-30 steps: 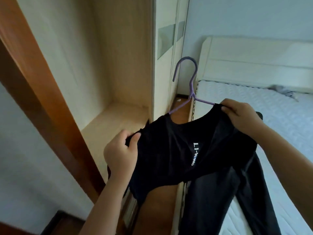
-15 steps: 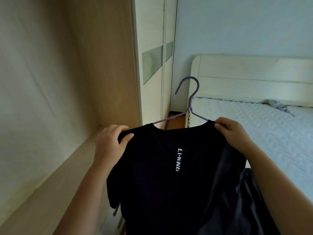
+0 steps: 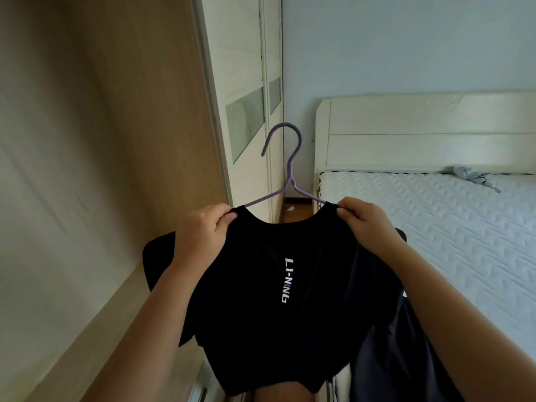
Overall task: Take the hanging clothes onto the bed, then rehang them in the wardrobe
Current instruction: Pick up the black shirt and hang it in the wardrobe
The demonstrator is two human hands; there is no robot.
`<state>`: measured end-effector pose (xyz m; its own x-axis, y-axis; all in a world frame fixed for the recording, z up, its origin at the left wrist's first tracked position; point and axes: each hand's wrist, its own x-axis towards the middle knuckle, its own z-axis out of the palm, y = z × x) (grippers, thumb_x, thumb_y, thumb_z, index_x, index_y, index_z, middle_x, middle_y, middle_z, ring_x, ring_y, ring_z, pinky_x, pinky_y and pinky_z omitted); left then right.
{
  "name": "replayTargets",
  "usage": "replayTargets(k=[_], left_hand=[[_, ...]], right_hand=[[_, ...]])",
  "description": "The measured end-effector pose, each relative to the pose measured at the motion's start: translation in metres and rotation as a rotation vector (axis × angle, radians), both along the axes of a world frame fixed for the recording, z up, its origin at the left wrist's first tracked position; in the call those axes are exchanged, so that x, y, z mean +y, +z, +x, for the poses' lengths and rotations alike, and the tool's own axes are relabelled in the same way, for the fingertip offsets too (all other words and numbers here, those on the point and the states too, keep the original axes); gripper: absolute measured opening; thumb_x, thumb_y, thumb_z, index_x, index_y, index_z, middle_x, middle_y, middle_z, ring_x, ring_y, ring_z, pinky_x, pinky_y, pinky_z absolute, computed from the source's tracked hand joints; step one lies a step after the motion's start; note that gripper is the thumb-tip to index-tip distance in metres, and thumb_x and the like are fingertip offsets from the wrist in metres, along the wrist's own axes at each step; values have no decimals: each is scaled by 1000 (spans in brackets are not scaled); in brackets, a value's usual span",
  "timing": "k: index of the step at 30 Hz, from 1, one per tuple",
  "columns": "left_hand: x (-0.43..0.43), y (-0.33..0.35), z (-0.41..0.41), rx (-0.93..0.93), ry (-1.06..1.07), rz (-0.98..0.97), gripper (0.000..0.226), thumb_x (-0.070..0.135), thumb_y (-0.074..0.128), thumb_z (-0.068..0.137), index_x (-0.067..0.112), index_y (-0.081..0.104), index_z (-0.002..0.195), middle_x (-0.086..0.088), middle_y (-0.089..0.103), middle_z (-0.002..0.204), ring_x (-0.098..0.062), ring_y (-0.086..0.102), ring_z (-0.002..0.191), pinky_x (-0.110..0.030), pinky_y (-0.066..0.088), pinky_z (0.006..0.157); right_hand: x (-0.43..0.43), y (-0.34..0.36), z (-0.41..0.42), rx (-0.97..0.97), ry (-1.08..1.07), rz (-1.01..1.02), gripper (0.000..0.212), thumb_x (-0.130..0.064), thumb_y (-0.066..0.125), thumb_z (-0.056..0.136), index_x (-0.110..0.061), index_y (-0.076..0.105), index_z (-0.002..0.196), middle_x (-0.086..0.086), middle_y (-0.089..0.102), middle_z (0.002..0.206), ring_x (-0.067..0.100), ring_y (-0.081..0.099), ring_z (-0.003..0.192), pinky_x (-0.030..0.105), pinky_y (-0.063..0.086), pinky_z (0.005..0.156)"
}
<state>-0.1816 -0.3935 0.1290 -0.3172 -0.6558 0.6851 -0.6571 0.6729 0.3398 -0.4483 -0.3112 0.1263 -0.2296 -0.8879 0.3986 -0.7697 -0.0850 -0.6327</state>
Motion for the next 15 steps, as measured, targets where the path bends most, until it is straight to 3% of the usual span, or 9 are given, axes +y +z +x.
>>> replayTargets(k=[5, 8, 11, 15], left_hand=[[-24, 12, 32, 54, 88, -27, 15, 15, 58, 87, 3, 66, 80, -7, 63, 61, -25, 55, 54, -31, 40, 48], [-31, 14, 56, 105, 176, -44, 13, 10, 60, 85, 0, 66, 82, -13, 66, 66, -21, 52, 58, -25, 34, 48], [-34, 16, 75, 154, 257, -33, 15, 11, 58, 86, -1, 67, 86, -14, 67, 71, -20, 53, 64, -26, 34, 54], [-37, 22, 99, 239, 370, -19, 17, 13, 57, 87, 0, 67, 89, -16, 67, 75, -32, 60, 72, -34, 42, 64]], right_hand=[[-29, 12, 9, 17, 50, -5, 12, -18, 50, 92, -18, 58, 82, 0, 59, 74, 11, 53, 71, 7, 37, 60], [-45, 14, 12, 26, 60, -9, 15, -20, 51, 92, -13, 61, 85, 7, 62, 78, 20, 56, 76, 14, 38, 65], [-64, 18, 19, 110, 133, 39, 16, -22, 49, 93, -14, 61, 86, -4, 56, 72, 17, 53, 75, 13, 37, 64], [-84, 27, 22, 195, 179, 67, 17, -23, 48, 93, -14, 61, 86, -11, 50, 71, 15, 50, 75, 22, 36, 64]])
